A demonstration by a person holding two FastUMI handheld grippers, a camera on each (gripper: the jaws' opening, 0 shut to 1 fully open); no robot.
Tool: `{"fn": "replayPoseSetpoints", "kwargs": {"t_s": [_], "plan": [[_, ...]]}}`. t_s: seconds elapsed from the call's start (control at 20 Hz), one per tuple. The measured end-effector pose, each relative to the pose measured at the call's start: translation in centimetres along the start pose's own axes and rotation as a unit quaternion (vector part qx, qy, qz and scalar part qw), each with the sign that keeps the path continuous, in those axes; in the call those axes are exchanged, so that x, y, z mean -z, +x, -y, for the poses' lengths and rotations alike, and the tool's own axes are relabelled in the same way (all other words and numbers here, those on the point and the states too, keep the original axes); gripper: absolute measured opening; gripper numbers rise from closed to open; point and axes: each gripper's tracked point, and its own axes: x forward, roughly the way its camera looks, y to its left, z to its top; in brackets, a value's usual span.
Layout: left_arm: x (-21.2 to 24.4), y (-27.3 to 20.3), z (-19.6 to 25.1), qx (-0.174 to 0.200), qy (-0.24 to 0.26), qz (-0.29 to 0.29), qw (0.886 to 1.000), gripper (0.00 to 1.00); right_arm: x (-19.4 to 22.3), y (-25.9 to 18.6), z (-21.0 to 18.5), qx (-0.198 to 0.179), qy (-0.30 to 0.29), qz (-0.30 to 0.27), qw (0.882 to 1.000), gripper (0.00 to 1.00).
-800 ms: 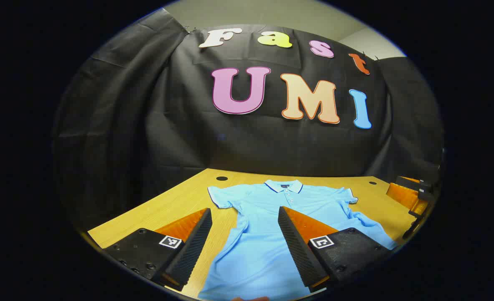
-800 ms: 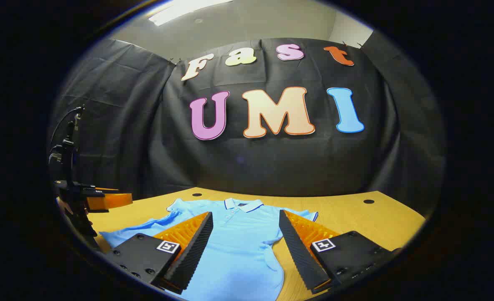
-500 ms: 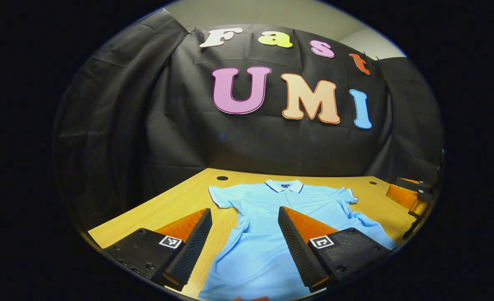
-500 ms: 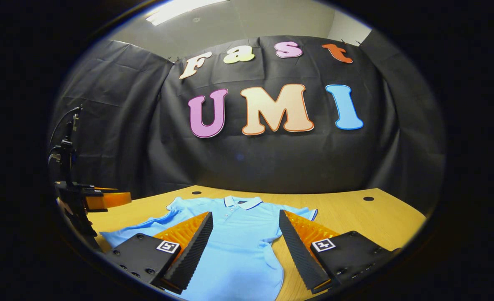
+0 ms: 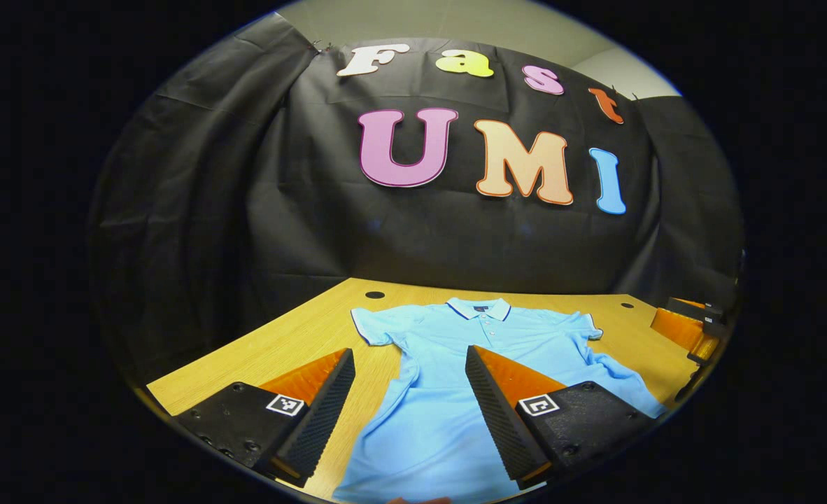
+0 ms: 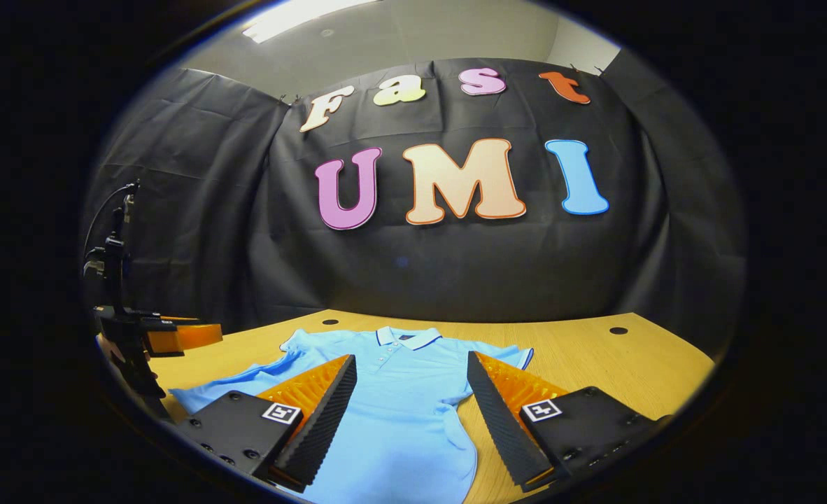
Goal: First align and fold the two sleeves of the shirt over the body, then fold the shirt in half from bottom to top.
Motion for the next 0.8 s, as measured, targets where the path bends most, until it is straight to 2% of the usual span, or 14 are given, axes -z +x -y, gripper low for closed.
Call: {"fn": "replayPoseSetpoints", "kwargs": {"t_s": [0.5, 0.8], "plan": [[0.2, 0.0, 0.1, 0.005, 0.003, -0.006, 1.0, 0.95, 1.3, 0.3, -0.6, -0.002, -0.005, -0.02, 1.0, 0.99], [0.6, 0.1, 0.6, 0.021, -0.002, -0.015, 1.0, 0.95, 0.7, 1.5, 1.4, 0.023, -0.027, -0.034, 0.999, 0.99]]}}
